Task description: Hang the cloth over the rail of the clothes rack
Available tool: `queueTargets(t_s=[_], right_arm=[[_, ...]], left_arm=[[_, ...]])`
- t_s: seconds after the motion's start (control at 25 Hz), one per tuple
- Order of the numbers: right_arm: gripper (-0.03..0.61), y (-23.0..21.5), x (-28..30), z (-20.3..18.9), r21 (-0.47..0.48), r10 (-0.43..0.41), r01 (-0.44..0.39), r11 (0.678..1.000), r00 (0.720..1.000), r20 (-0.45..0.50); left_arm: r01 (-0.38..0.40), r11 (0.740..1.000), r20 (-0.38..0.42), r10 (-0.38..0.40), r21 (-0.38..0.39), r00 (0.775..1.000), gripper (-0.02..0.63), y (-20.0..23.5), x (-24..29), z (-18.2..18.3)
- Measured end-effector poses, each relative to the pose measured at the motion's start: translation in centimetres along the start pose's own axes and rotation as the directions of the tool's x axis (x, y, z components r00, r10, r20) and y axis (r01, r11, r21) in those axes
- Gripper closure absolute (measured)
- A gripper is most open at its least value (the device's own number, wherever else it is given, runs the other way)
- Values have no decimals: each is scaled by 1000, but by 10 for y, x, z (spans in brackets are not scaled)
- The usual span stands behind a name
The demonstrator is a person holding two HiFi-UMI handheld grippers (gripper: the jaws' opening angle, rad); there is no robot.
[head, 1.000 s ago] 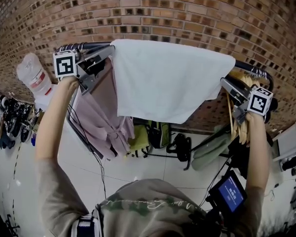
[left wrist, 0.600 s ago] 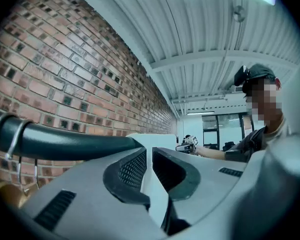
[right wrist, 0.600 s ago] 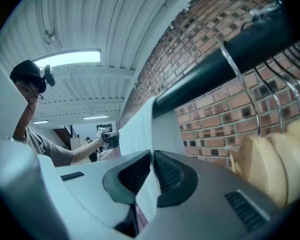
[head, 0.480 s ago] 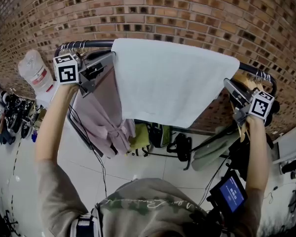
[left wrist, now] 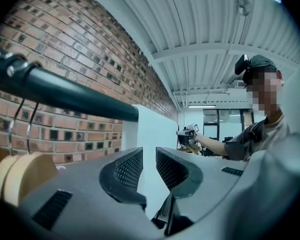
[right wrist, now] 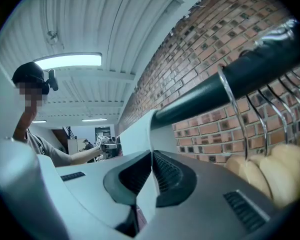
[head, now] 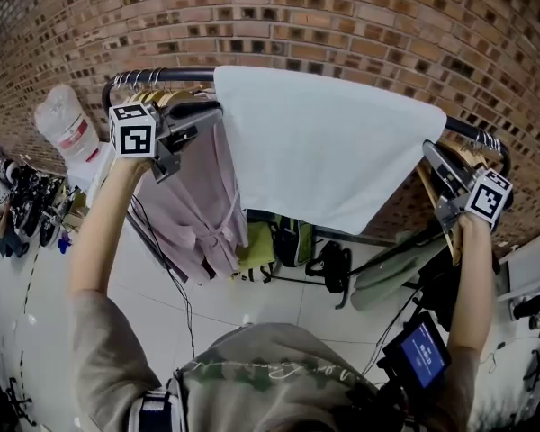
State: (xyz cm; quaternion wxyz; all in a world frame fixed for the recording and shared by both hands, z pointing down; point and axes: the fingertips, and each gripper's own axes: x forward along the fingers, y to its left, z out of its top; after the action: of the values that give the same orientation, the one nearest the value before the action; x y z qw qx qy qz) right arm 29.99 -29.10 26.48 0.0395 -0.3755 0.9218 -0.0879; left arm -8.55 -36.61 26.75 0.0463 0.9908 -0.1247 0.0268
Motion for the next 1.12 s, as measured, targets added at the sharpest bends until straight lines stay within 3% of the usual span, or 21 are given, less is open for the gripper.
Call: queueTargets(t_s=[0.12, 0.44, 0.76, 0.8, 0.84, 0.88, 1.12], right_arm=[[558, 0, 0, 4, 1, -1, 1, 1000, 1000, 11], [558, 2, -1, 13, -6, 4, -4, 1000, 1000, 24], [558, 0, 1, 11, 6, 14, -15, 1000, 999, 39], [558, 1, 2, 11, 7, 16, -16, 1000, 999, 39], [558, 2, 3, 11, 8, 18, -19, 1000, 999, 38], [558, 3, 3, 10, 9, 21, -21, 1000, 999, 36], [558, 4, 4, 10, 7, 27, -28, 1000, 999, 32]], left_arm=[[3, 1000, -36, -3, 13, 999, 548, -1, 10, -10], [-38, 999, 16, 38, 20, 999, 549, 6, 8, 13], [-59, 995, -84, 52, -84, 995, 548, 15, 11, -19], [-58, 994, -101, 48, -91, 994, 534, 16, 13, -23], [-51, 994, -118, 39, -97, 992, 414, 15, 15, -27], [-38, 994, -129, 25, -99, 991, 369, 14, 17, -31], [41, 998, -45, -43, -48, 998, 371, -4, 17, -20]])
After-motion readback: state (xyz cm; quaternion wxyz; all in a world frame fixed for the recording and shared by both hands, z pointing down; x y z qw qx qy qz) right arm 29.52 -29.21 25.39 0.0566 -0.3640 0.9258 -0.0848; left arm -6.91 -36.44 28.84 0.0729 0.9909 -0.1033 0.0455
